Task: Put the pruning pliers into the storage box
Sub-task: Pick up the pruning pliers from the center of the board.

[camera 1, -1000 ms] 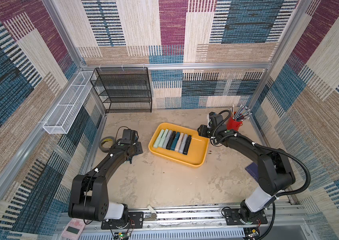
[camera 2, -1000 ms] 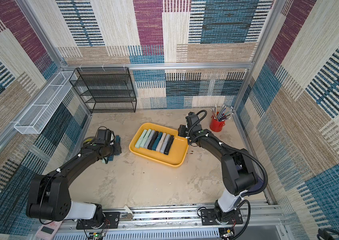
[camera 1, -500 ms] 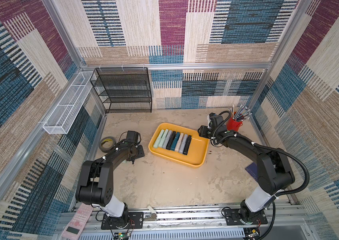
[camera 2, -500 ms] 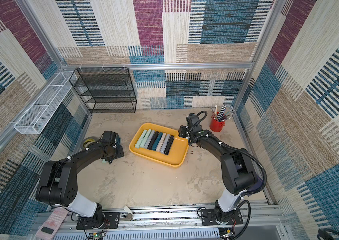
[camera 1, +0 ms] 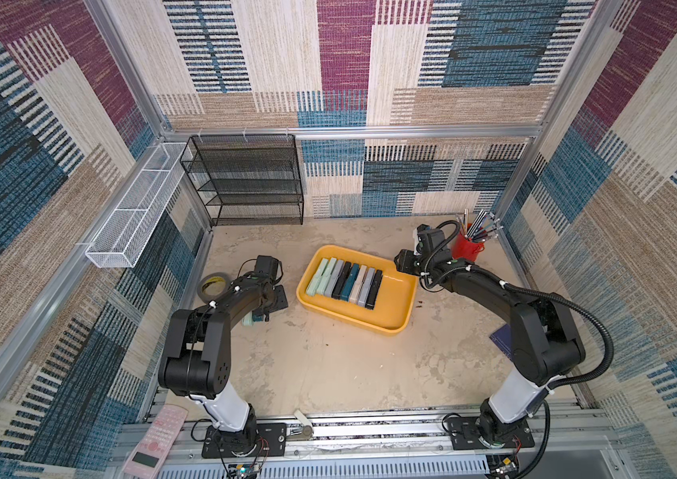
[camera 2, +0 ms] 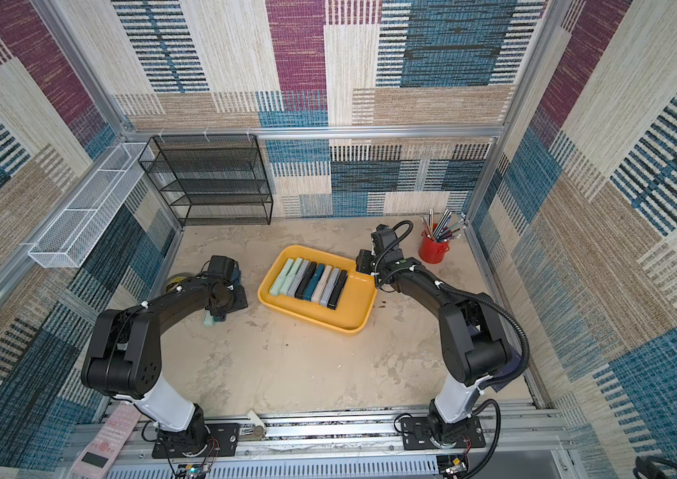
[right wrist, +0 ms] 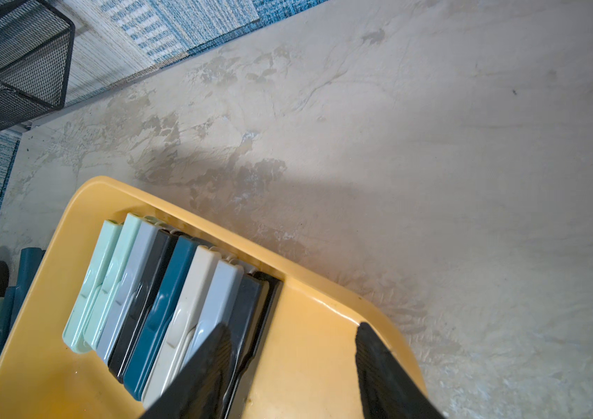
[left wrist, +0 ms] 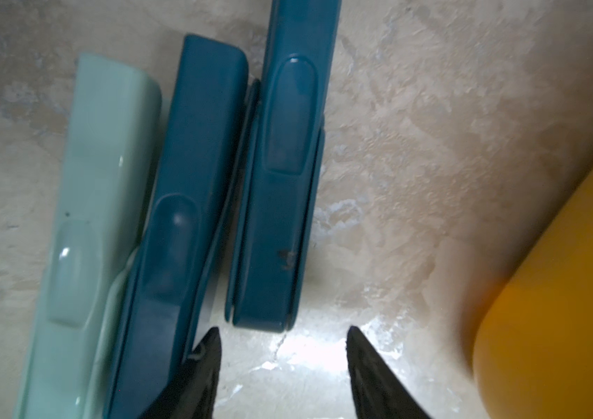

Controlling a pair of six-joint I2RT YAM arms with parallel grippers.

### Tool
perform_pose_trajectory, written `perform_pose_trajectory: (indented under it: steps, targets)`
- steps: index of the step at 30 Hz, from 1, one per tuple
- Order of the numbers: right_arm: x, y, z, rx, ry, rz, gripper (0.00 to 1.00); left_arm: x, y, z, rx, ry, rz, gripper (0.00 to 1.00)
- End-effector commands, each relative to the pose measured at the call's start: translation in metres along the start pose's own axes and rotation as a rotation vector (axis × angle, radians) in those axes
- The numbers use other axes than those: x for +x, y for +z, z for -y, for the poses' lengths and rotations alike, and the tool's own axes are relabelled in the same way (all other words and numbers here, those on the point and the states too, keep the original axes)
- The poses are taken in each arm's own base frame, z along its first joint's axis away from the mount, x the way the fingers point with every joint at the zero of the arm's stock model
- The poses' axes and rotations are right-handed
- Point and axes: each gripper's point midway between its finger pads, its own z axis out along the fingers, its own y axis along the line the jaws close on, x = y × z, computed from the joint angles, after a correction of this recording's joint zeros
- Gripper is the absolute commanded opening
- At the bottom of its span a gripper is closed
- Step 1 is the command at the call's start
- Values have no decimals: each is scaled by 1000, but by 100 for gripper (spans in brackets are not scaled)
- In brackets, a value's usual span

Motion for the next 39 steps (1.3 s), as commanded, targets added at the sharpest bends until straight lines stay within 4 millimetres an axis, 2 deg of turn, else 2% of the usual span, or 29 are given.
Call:
perform_pose_trajectory:
  steps: [1, 5, 20, 27, 39]
  targets:
    - [-6, 1, -5, -21, 2, 16, 57, 2, -3, -6, -26, 17, -5, 57]
    - [-2, 4, -4, -25, 7, 5, 57, 3, -1, -6, -25, 14, -7, 57]
    - [-1, -2, 1, -14, 21, 19, 57, -28, 9, 0, -33, 51, -29, 56]
    - [-1, -4, 3, -10, 23, 23, 56, -28, 16, 6, -19, 76, -68, 47]
    - [-2, -10, 6, -4, 26, 34, 55, -28, 23, 12, 1, 96, -103, 24]
